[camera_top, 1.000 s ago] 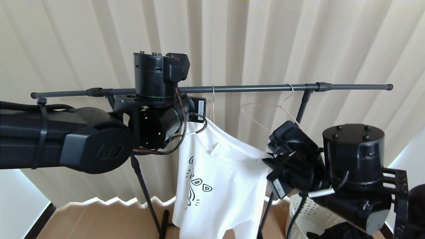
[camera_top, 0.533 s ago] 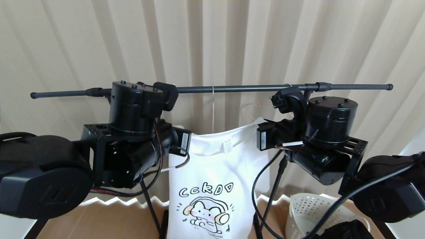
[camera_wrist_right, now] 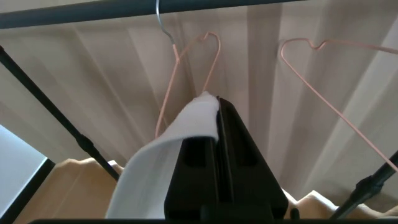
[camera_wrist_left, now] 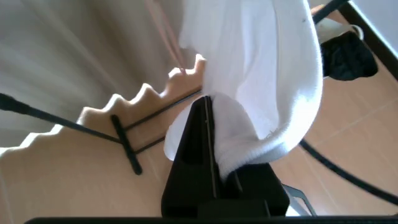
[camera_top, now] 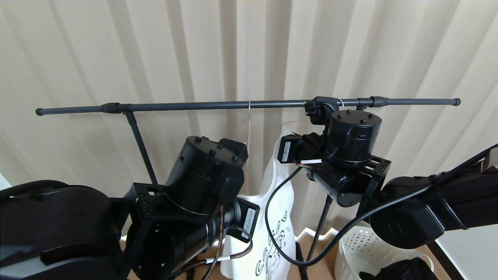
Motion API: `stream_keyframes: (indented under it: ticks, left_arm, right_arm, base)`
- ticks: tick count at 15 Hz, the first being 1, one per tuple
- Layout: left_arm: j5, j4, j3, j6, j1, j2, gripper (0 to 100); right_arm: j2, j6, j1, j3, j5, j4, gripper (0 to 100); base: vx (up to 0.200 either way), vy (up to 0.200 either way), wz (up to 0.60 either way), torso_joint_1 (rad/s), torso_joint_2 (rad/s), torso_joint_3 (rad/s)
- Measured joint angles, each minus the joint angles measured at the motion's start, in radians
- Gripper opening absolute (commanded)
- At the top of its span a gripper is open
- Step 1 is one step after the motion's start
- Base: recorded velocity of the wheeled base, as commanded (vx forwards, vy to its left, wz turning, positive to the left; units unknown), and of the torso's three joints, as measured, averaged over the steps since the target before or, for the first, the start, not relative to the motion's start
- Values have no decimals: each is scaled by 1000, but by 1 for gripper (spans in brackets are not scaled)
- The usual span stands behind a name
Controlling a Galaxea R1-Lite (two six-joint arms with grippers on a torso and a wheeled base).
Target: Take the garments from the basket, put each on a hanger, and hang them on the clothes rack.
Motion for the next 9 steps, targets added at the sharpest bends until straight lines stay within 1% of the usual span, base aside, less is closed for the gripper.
stream_keyframes:
  ticks: [4, 7, 9]
  left_arm:
    - [-1, 4, -123, -137, -68, 98, 0]
    - [-1, 4, -193, -171, -109, 156, 0]
    - [-1, 4, -213, -187, -119, 178, 0]
  right_arm:
    - [1, 3, 11, -1, -1, 0, 0]
    - [-3, 3, 11, -1, -1, 2, 0]
    - [-4, 3, 11, 0, -1, 6, 0]
  base:
    - [0, 0, 0, 0, 0, 0]
    - [0, 0, 0, 0, 0, 0]
    - [0, 0, 0, 0, 0, 0]
